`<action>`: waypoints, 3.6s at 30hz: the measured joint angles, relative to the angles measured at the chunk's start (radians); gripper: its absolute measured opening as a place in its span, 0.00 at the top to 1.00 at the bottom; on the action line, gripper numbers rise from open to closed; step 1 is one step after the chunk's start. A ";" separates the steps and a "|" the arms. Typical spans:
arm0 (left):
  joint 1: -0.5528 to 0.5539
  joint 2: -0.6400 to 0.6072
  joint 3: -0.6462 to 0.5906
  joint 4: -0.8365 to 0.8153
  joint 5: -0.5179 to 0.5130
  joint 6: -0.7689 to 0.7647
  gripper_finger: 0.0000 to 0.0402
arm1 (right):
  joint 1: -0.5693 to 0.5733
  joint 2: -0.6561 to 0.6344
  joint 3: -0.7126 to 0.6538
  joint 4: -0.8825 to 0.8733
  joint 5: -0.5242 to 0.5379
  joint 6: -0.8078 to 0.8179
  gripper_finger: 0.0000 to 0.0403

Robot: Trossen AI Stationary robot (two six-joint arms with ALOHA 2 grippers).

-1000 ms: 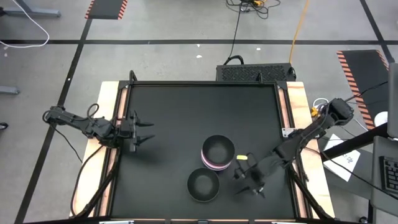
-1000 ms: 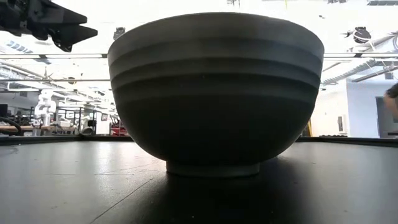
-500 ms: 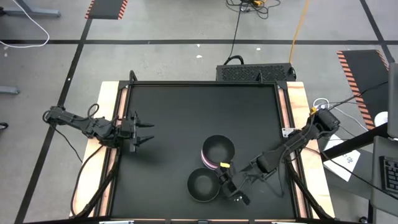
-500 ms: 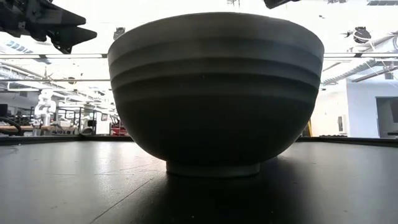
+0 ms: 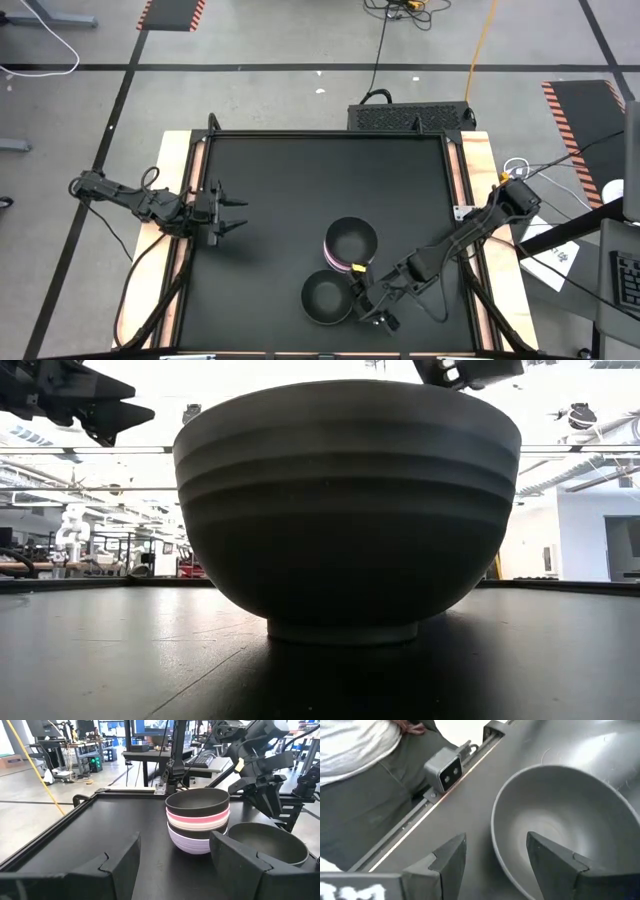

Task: Nest bowls inside each other
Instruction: Stack the black bowl on top of the black bowl

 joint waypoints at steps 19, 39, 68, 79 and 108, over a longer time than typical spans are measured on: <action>0.000 0.000 0.000 0.007 0.000 0.000 0.40 | -0.027 0.103 -0.002 0.051 0.028 -0.044 0.51; 0.000 0.000 0.000 0.006 0.000 0.002 0.40 | -0.048 0.107 -0.002 0.071 -0.055 -0.041 0.95; 0.000 0.000 0.000 -0.019 0.023 0.006 0.40 | -0.039 -0.094 0.167 -0.116 0.025 -0.150 1.00; 0.000 0.000 0.000 -0.032 0.023 0.010 0.40 | -0.109 -0.307 0.167 -0.318 0.142 -0.127 1.00; 0.001 0.000 0.000 -0.030 0.013 0.029 0.40 | -0.353 -0.458 0.048 -0.585 0.216 0.053 1.00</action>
